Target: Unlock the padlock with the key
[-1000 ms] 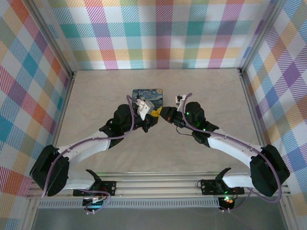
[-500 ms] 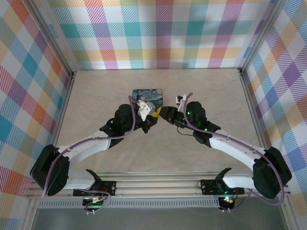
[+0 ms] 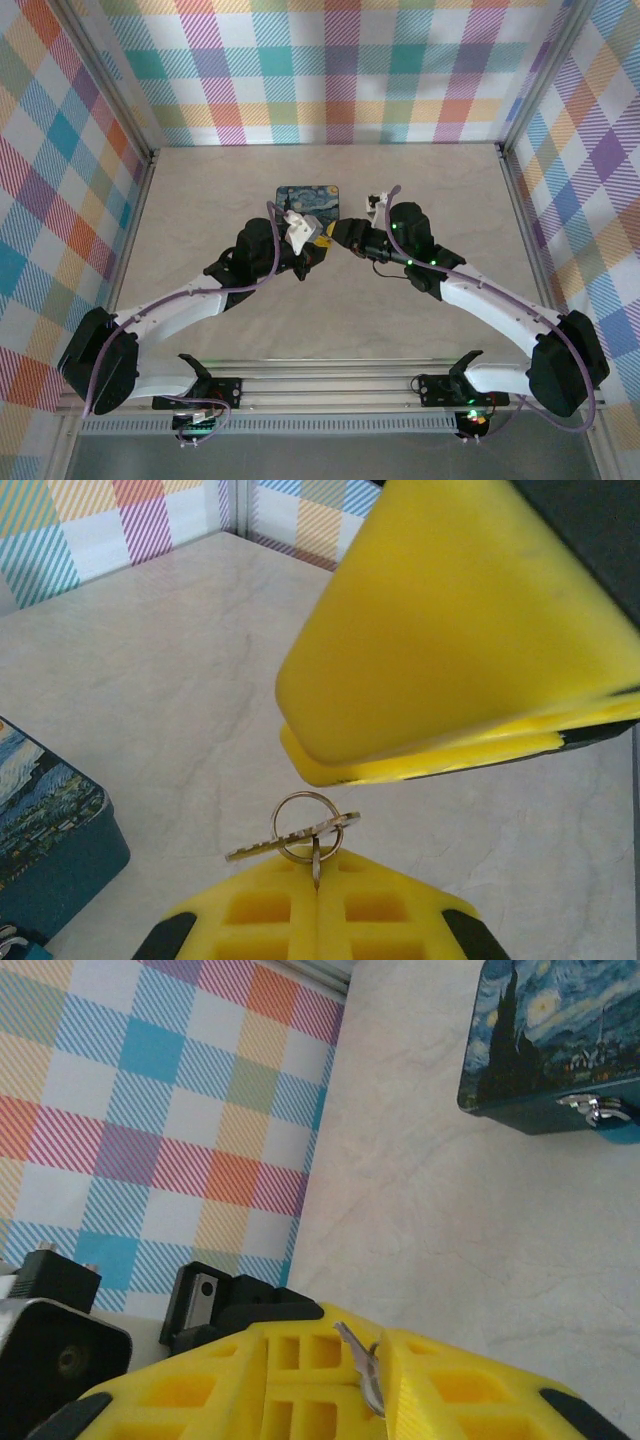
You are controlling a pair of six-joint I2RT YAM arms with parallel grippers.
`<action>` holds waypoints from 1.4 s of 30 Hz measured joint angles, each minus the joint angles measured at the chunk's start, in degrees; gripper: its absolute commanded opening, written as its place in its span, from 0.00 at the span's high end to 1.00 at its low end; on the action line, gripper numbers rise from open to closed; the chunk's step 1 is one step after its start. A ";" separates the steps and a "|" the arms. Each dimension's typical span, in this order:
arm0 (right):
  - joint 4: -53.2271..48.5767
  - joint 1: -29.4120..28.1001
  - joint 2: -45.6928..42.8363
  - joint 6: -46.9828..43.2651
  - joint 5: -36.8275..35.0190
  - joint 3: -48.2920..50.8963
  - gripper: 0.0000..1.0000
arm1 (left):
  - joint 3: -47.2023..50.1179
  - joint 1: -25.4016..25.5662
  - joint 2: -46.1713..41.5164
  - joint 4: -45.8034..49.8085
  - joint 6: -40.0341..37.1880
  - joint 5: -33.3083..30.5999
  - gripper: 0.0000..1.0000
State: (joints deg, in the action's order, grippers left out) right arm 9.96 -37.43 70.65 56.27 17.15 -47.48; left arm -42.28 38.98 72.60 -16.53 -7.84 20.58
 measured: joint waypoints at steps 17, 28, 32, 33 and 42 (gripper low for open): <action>-17.66 2.51 0.02 -14.51 5.79 -9.55 0.53 | -3.63 0.00 -1.75 11.39 -4.55 4.13 1.00; -22.56 2.56 6.23 -22.75 14.84 -13.07 0.58 | -13.55 -0.04 0.15 26.82 -9.29 7.10 1.00; -22.69 2.64 8.35 -22.91 16.48 -12.81 0.80 | -13.60 0.00 0.22 30.14 -9.86 7.37 1.00; -22.58 2.64 8.37 -22.77 16.76 -12.61 0.85 | -13.60 0.00 0.31 30.69 -9.90 7.41 1.00; -18.45 4.28 6.19 -19.76 15.50 -7.63 0.92 | -13.62 0.15 0.59 32.04 -10.29 7.43 1.00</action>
State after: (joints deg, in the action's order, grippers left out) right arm -8.49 -33.15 76.84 36.51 32.64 -55.11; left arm -55.90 39.13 73.19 15.51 -18.13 28.01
